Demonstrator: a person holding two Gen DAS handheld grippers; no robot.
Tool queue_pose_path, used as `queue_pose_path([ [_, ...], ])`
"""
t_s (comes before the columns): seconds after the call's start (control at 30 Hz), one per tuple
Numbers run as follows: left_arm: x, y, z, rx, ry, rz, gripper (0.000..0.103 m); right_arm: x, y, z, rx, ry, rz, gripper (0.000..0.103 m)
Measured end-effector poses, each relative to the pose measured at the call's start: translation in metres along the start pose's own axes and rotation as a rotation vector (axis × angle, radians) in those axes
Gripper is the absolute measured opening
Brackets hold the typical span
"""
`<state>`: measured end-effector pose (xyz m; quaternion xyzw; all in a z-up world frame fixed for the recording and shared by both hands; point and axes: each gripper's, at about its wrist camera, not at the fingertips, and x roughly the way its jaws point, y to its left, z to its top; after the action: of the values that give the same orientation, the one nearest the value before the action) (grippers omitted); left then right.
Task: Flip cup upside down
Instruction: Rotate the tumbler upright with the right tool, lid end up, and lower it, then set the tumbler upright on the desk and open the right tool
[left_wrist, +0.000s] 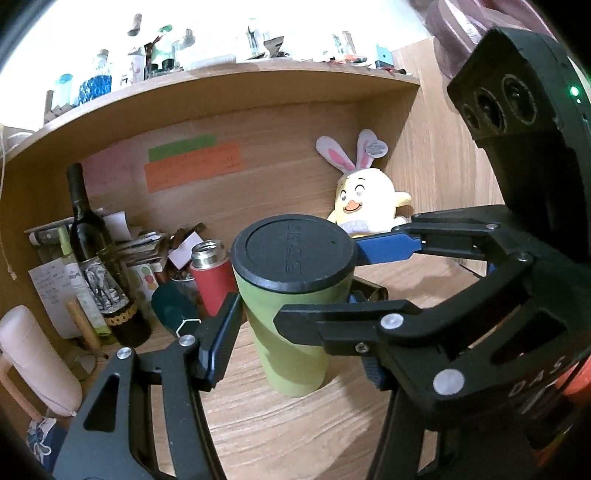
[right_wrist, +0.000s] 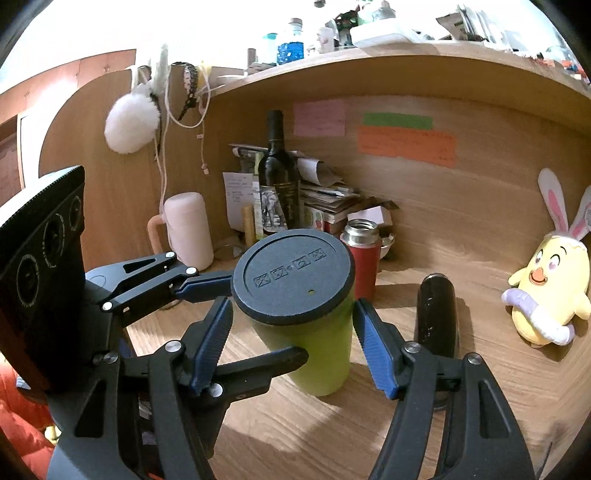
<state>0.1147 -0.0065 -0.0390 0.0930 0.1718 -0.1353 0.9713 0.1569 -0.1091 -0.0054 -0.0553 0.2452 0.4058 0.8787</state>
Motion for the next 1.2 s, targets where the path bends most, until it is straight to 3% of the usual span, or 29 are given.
queue_pose_path([
  [0.3, 0.016, 0.021, 0.008, -0.07, 0.028, -0.047, 0.058, 0.014, -0.017, 0.01, 0.079, 0.0, 0.049, 0.064],
  [0.77, 0.031, 0.023, 0.013, -0.066, 0.055, -0.059, 0.058, 0.025, -0.032, 0.014, 0.14, 0.017, 0.061, 0.064],
  [1.2, 0.009, 0.018, 0.006, -0.07, 0.05, -0.058, 0.062, 0.009, -0.033, 0.014, 0.151, -0.004, 0.04, 0.065],
])
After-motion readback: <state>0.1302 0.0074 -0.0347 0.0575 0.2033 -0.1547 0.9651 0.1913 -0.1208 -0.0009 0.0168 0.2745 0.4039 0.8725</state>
